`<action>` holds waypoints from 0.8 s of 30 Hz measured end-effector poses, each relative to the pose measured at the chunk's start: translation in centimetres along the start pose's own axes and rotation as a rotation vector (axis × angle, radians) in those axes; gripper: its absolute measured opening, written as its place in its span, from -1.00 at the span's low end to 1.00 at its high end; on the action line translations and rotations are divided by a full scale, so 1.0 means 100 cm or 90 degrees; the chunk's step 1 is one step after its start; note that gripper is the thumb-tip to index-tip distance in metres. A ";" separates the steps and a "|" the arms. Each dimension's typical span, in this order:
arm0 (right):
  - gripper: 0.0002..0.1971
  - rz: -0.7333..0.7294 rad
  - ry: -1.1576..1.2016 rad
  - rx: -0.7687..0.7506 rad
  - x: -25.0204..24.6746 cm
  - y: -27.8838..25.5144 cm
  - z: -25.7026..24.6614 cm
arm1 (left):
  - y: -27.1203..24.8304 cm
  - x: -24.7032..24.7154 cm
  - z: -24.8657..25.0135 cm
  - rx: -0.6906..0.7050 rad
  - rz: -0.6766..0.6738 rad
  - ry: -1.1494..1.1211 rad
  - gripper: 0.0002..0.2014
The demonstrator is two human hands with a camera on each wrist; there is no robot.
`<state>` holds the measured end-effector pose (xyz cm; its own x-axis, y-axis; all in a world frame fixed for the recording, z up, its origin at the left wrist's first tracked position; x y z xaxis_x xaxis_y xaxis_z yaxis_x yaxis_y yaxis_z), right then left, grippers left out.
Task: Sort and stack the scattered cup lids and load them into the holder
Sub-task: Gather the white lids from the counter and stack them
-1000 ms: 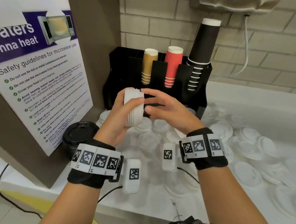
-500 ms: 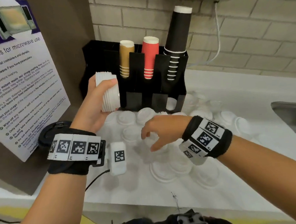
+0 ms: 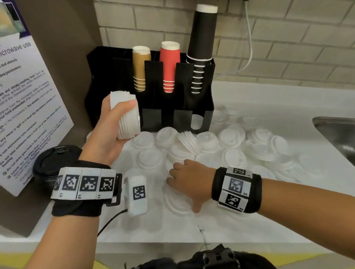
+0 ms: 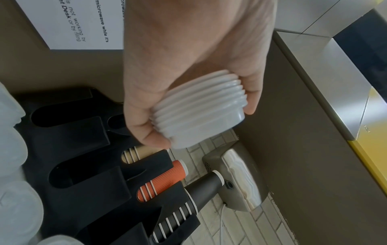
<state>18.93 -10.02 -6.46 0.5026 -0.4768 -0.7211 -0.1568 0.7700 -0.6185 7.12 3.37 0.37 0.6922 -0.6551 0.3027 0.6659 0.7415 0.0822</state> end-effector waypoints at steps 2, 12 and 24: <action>-0.13 0.041 0.065 0.000 -0.006 0.003 0.002 | -0.001 -0.001 -0.002 -0.002 0.005 0.001 -0.36; -0.29 0.221 0.418 -0.007 -0.055 0.007 0.040 | -0.005 -0.008 -0.005 -0.002 0.033 0.008 -0.41; -0.31 0.464 0.703 -0.105 -0.063 -0.035 0.087 | -0.014 0.020 -0.038 -0.143 -0.072 -0.132 -0.51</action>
<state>23.69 -6.02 2.92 -0.6752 -0.1322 -0.7257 -0.2340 0.9714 0.0408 8.65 0.51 -2.74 0.5542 -0.6710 0.4926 0.7962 0.5999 -0.0785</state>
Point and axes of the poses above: each hand's wrist, its own y-axis towards the middle knuckle, its own x-axis out of the palm, z = x × y, the point moved 4 cm from there along y, towards the middle knuckle, and after that the axes turned 13 degrees about -z, right-handed, at the moved point
